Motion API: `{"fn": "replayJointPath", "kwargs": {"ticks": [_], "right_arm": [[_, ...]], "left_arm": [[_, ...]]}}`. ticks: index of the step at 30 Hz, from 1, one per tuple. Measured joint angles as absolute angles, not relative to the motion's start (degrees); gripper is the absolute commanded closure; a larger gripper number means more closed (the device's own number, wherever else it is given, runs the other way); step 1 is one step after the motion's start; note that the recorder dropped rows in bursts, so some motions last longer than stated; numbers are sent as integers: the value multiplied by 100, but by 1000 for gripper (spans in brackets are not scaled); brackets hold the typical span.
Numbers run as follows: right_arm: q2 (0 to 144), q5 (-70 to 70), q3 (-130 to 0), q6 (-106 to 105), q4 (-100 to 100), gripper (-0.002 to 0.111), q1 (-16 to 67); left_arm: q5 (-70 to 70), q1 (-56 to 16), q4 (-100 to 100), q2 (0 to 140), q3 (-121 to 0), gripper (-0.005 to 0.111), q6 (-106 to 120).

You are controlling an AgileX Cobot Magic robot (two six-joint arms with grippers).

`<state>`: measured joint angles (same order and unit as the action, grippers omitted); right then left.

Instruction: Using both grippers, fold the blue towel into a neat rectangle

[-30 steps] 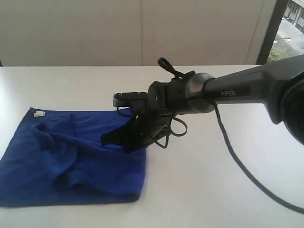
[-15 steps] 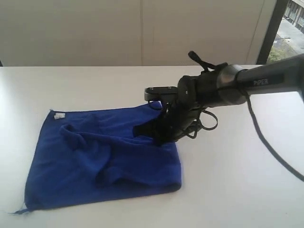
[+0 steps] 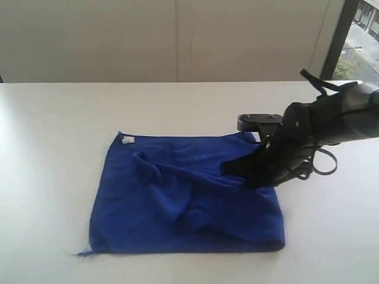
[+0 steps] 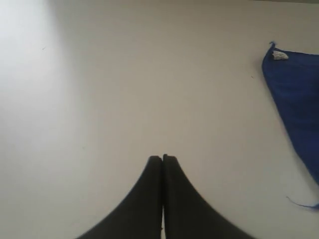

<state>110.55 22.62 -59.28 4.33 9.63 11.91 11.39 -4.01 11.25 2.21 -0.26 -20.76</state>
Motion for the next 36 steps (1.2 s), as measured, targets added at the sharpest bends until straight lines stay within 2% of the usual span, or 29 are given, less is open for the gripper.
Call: {"fn": "replayJointPath", "kwargs": {"ticks": [14,28,36], "right_arm": [[10553,2084,-5099,678,157,108,377],[10423,2014,-5024,687,-178,108,163],[9144,2110,-5042,687,-268,108,101]], "left_arm": [[1139,-401,1125,221,-26,107,-2076],[1139,-401,1125,221,-26,107,-2076],[1139,-401,1125,221,-26,107,-2076]]}}
